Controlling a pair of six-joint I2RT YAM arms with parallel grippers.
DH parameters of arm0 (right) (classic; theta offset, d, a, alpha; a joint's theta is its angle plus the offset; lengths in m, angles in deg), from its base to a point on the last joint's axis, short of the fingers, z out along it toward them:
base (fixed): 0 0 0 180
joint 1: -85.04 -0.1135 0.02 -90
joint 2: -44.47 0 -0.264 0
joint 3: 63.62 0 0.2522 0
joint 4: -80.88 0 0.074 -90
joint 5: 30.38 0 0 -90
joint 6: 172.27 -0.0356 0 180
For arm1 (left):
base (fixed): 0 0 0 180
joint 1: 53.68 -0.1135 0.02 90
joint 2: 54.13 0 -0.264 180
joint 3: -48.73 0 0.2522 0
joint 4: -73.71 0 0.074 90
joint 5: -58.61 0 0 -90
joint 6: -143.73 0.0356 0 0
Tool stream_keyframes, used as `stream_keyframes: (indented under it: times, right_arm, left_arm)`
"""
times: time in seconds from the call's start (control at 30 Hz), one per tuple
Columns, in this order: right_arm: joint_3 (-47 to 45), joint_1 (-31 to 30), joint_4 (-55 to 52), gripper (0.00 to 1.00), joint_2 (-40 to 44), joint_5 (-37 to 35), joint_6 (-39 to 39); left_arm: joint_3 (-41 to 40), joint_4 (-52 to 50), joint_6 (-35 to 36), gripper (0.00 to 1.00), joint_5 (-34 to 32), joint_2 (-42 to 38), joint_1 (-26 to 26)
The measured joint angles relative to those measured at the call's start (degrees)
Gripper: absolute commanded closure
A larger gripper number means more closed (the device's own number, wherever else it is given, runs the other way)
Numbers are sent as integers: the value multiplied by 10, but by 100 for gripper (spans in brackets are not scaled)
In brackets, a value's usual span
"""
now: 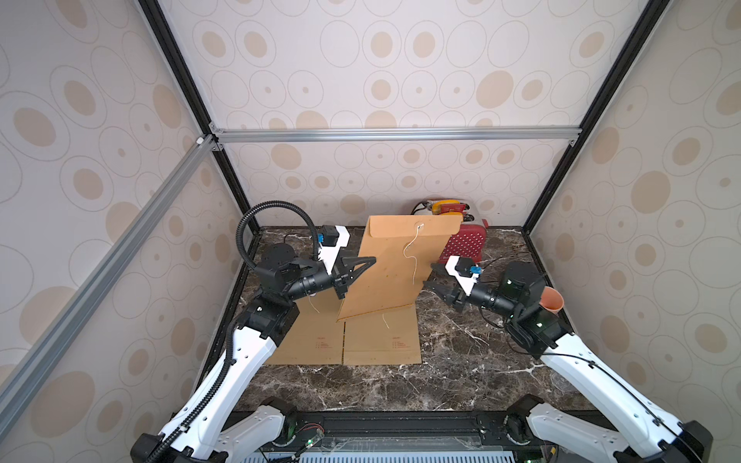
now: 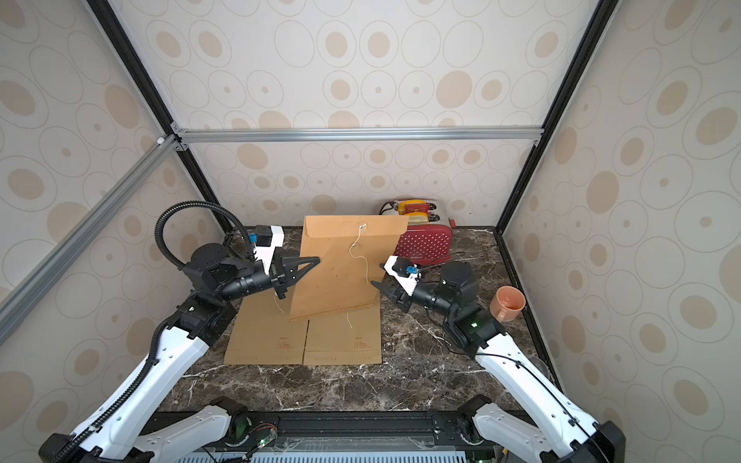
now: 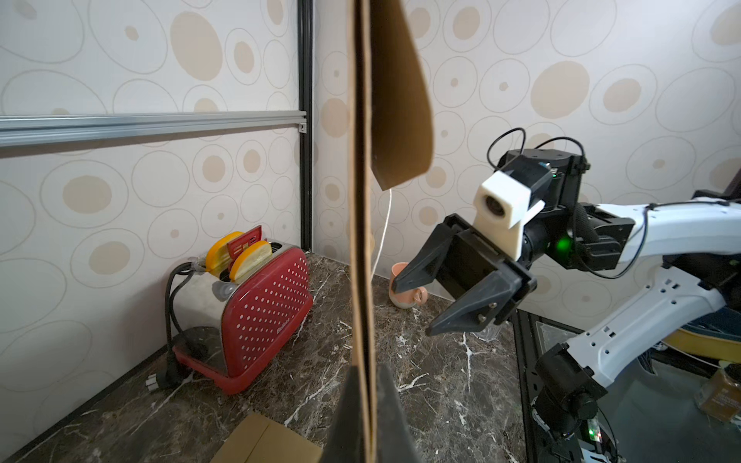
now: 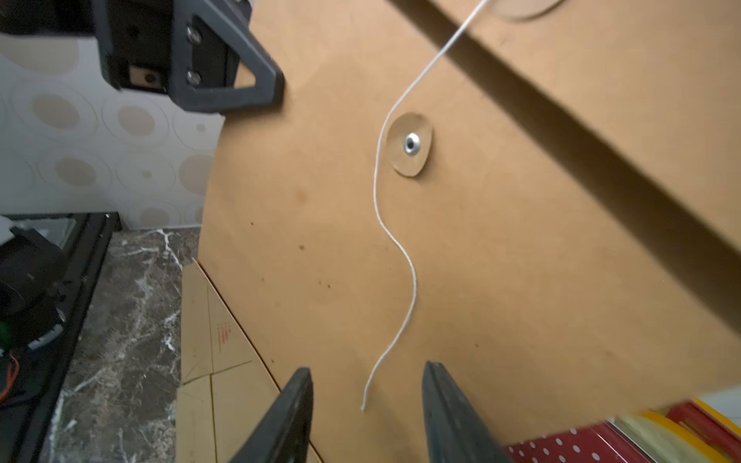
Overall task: Close the mouth of the file bag
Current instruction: Close the file bag.
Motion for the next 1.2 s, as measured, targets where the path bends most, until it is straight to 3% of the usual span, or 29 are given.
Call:
stream_keyframes:
  times: [0.17, 0.4, 0.63, 1.2]
  right_arm:
    - [2, -17, 9, 53, -31, -36, 52]
    - [2, -17, 67, 53, -45, -54, 54]
    - [3, -19, 131, 54, -46, -30, 41]
    - [22, -66, 138, 59, -103, -3, 13]
  left_arm:
    - [-7, 0, 4, 100, 1, 9, 3]
    - [-11, 3, 4, 100, 2, 9, 3]
    - [-11, 5, 4, 100, 2, 9, 4]
    - [-15, 13, 2, 100, 0, 9, 5]
